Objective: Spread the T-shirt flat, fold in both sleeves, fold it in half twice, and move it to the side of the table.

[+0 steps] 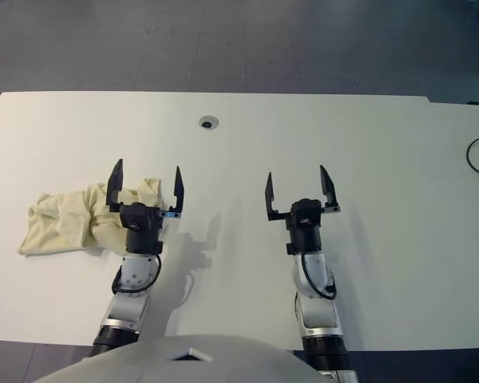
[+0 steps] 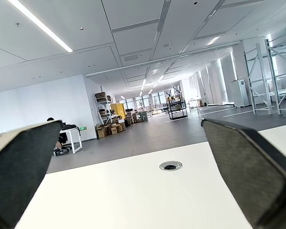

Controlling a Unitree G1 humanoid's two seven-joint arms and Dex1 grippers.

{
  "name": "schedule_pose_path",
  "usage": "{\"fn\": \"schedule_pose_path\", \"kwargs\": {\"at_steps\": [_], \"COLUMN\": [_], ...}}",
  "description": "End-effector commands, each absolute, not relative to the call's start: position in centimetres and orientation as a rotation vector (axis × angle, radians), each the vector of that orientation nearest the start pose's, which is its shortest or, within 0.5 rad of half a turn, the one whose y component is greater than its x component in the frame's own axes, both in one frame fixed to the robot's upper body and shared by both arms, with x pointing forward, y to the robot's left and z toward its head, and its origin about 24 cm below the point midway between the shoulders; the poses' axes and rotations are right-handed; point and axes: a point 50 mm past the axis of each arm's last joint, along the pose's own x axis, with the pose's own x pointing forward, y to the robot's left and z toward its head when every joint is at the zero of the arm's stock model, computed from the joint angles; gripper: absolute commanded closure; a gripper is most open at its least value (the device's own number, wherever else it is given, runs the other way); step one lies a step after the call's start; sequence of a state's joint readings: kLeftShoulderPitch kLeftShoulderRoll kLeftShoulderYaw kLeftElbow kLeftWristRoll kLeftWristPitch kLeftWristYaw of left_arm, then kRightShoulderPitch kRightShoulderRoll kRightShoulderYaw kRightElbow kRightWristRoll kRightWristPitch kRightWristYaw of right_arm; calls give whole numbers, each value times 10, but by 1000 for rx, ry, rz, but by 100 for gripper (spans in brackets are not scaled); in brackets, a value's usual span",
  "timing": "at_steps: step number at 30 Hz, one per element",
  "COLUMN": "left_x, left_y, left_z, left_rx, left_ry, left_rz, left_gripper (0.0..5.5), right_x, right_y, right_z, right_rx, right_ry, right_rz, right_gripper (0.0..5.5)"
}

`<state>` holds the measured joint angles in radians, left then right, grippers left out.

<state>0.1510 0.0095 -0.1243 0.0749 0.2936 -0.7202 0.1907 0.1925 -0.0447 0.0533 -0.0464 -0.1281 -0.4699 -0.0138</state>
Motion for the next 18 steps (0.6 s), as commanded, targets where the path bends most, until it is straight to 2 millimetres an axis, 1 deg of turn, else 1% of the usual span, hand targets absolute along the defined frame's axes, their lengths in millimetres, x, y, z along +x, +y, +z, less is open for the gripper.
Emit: {"fn": "schedule_pose_path", "kwargs": {"at_steps": [1,6,18], "left_x": [200,197,199], "left_y": [124,126,121], "left_z": [53,50,51], "left_rx": [199,211,198], "left_ry": [-518,-517,-527], "left_rz": [-6,8,-10], "left_gripper": [10,10,10], "right_x": [210,209,204], "right_y": [-147,-147,-149], "right_z": [50,45,42], "right_rx": [-153,-152,-152], "right_ry": [-319,-310,-304], "right_rz": [56,58,40], "right_gripper": [11,11,11]}}
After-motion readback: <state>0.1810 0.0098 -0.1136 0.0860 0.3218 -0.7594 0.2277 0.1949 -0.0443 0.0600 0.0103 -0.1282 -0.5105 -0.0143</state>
